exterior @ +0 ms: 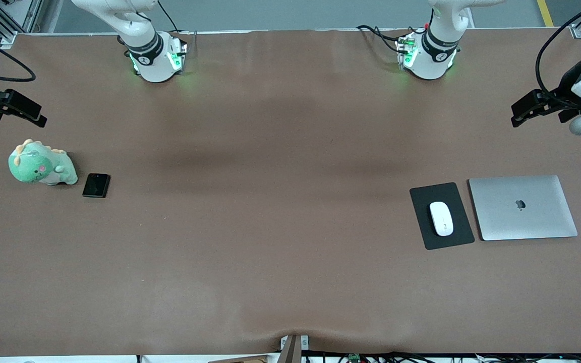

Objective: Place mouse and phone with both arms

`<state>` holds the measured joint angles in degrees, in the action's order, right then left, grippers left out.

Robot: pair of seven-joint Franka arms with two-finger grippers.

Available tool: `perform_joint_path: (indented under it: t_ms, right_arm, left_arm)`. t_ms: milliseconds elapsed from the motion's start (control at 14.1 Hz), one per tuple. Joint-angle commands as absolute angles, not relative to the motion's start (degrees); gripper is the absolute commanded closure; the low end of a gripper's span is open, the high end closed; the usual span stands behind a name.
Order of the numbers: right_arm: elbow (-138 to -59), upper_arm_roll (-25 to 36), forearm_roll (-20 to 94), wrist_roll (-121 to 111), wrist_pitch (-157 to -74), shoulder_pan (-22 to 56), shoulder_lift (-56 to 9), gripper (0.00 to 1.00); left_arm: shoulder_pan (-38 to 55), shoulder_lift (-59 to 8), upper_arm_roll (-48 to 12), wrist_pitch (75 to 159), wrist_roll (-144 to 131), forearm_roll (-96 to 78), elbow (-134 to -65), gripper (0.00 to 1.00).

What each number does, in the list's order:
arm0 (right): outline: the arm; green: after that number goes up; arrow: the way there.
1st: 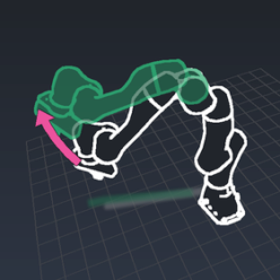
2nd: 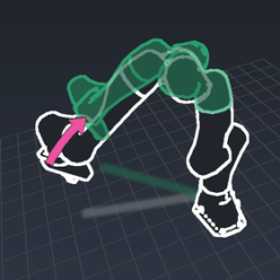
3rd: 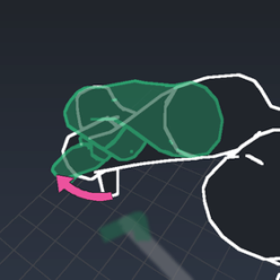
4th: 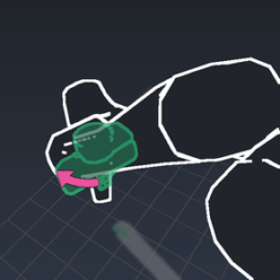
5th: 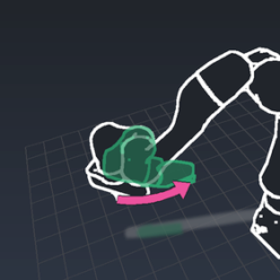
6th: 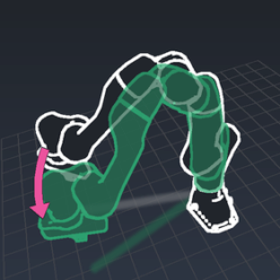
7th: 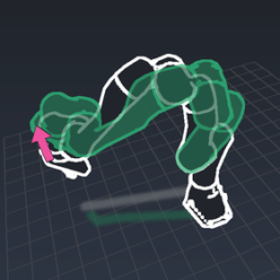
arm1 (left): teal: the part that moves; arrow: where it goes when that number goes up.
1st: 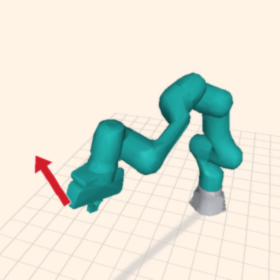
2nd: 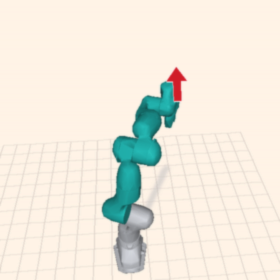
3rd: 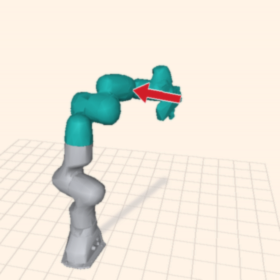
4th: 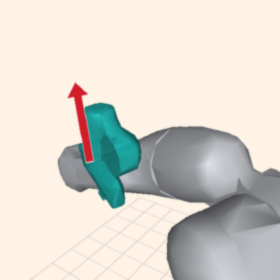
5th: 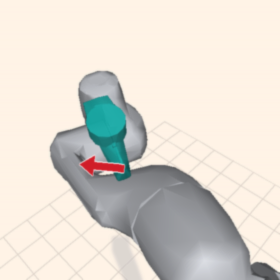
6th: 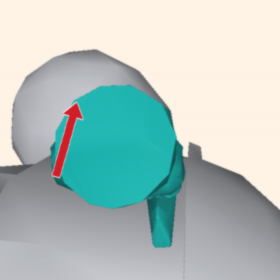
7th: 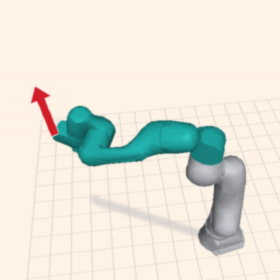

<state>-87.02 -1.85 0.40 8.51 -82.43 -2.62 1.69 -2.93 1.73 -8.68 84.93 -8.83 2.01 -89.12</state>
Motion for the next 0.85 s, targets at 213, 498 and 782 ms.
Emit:
perform_joint_path:
  t_ms: [213,498,782]
  right_arm:
    - [-88.68,-0.97,1.05,9.32,-82.62,-1.76,2.90,0.00]
    - [-88.86,-0.44,1.05,9.23,-82.62,-1.32,2.99,0.00]
    - [-88.86,-0.09,1.05,8.96,-82.62,-1.05,2.99,0.00]
  left_arm:
    - [-2.99,1.76,-8.17,83.32,-7.21,-1.05,-88.16,0.00]
    - [-2.99,1.93,-8.17,82.88,-7.21,-1.14,-88.15,0.00]
    - [-2.99,2.02,-8.17,82.71,-7.21,-1.14,-88.15,0.00]
